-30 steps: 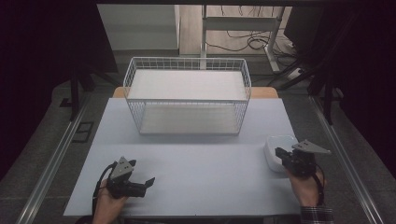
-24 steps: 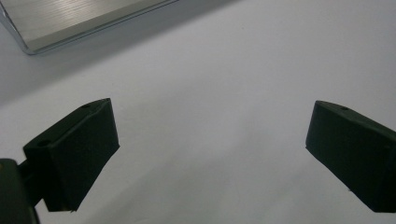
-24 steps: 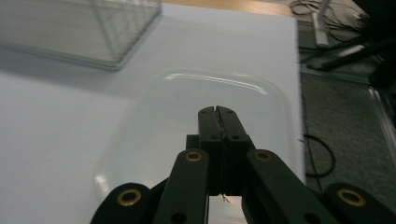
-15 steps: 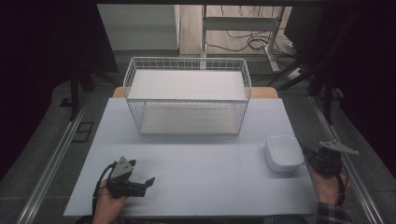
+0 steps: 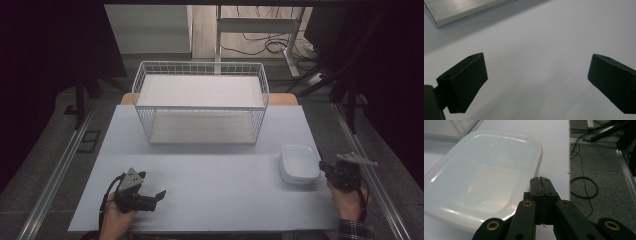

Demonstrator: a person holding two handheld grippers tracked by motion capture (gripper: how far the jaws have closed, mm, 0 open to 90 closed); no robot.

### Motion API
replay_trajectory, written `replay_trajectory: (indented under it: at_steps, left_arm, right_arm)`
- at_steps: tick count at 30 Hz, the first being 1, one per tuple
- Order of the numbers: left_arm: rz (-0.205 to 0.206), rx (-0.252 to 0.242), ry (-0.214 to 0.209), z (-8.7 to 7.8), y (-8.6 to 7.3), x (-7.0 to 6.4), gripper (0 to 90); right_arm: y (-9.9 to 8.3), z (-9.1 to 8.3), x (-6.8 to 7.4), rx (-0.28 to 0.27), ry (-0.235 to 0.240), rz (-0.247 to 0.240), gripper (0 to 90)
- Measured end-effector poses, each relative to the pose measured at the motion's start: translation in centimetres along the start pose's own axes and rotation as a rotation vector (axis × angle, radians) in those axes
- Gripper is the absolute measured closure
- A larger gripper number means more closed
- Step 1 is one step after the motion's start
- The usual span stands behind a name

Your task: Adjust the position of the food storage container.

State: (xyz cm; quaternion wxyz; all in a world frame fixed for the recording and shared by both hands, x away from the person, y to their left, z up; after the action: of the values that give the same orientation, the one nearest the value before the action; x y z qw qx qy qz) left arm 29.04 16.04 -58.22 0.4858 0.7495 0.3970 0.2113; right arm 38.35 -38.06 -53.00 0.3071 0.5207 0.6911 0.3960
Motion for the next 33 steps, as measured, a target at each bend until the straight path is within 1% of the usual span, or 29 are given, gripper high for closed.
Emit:
replay_trajectory:
  at_steps: [1, 3, 4, 5, 6, 7, 8, 9, 10, 17, 19, 20, 21, 22, 23, 24, 25, 26, 28, 30, 32, 33]
  left_arm:
    - [0.000, 0.000, 0.000, 0.0, 0.0, 0.0, 2.1]
    - [0.000, 0.001, 0.000, 0.0, 0.0, 0.0, 2.1]
    - [0.000, 0.001, 0.000, 0.0, 0.0, 0.0, 2.1]
    - [0.001, 0.002, 0.000, 0.0, 0.0, 0.0, 2.1]
    - [0.001, 0.003, 0.001, 0.0, 0.0, 0.0, 2.1]
    - [0.001, 0.003, 0.001, 0.0, 0.0, 0.0, 2.1]
    - [0.001, 0.003, 0.001, 0.0, 0.0, 0.0, 2.1]
    - [0.002, 0.004, 0.001, 0.0, 0.0, 0.0, 2.2]
    - [0.002, 0.005, 0.001, 0.0, 0.0, 0.0, 2.2]
    - [0.003, 0.005, 0.001, 0.1, 0.0, 0.0, 2.3]
    - [0.004, 0.006, 0.001, 0.1, 0.0, 0.0, 2.4]
    - [0.005, 0.006, 0.001, 0.1, 0.0, 0.0, 2.4]
    - [0.006, 0.006, 0.002, 0.1, 0.0, 0.0, 2.5]
    - [0.006, 0.006, 0.002, 0.1, 0.0, 0.0, 2.6]
    - [0.006, 0.005, 0.001, 0.1, 0.0, 0.0, 2.7]
    - [0.006, 0.005, 0.001, 0.1, 0.0, 0.0, 2.7]
    - [0.007, 0.003, 0.003, 0.1, 0.0, 0.0, 2.7]
    - [0.007, 0.001, 0.003, 0.1, 0.1, 0.0, 2.7]
    - [0.006, -0.004, 0.004, 0.0, 0.1, 0.1, 2.8]
    - [0.003, -0.006, 0.006, 0.0, 0.1, 0.1, 2.8]
    - [-0.002, 0.000, 0.004, 0.0, 0.1, 0.1, 3.0]
    - [-0.004, 0.001, 0.001, 0.1, 0.1, 0.1, 3.1]
  right_arm:
    - [0.0, 0.0, 0.0, 0.000, 0.000, 0.000, 88.8]
    - [0.0, 0.1, 0.8, 0.006, 0.027, -0.005, 88.8]
    - [-0.1, 0.1, 1.6, 0.010, 0.049, -0.007, 88.8]
    - [-0.1, 0.1, 1.6, 0.010, 0.049, -0.007, 88.8]
    - [-0.1, 0.1, 1.9, 0.012, 0.057, -0.009, 88.8]
    - [-0.2, 0.1, 2.6, 0.017, 0.078, -0.011, 88.8]
    - [-0.2, 0.1, 2.6, 0.017, 0.078, -0.011, 88.8]
    - [-0.2, 0.1, 3.3, 0.021, 0.099, -0.012, 88.8]
    - [-0.2, 0.1, 3.3, 0.021, 0.099, -0.012, 88.8]
    - [-0.2, 0.1, 5.8, 0.041, 0.164, -0.042, 88.8]
    - [-0.2, 0.2, 6.6, 0.048, 0.184, -0.057, 88.8]
    - [-0.2, 0.2, 7.2, 0.052, 0.199, -0.066, 88.8]
    - [-0.2, 0.3, 8.1, 0.056, 0.218, -0.081, 88.8]
    - [-0.2, 0.3, 8.1, 0.056, 0.218, -0.081, 88.8]
    - [-0.2, 0.5, 9.4, 0.064, 0.251, -0.109, 88.8]
    - [-0.2, 0.5, 9.4, 0.064, 0.251, -0.109, 88.8]
    - [-0.2, 0.5, 9.8, 0.066, 0.261, -0.120, 88.8]
    - [0.1, 0.5, 10.5, 0.066, 0.275, -0.138, 88.8]
    - [0.3, 0.5, 10.7, 0.060, 0.275, -0.143, 88.8]
    - [0.8, 0.5, 10.4, 0.047, 0.253, -0.152, 88.7]
    - [1.3, 0.7, 9.8, 0.037, 0.233, -0.147, 88.7]
    - [1.9, 1.2, 8.9, 0.030, 0.204, -0.145, 88.7]
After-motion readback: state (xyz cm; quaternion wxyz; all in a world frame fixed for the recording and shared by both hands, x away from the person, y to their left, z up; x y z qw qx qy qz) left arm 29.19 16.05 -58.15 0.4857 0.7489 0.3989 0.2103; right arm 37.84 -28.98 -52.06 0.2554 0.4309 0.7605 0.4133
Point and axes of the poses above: each handheld gripper's, and its own axes: z roughly forward along the jaws, y roughly out of its top, x roughly to its left, the point moved 9 cm from there along z, roughly forward along the jaws, and after that the axes turned 9 degrees about -x, right-handed, at the moved point
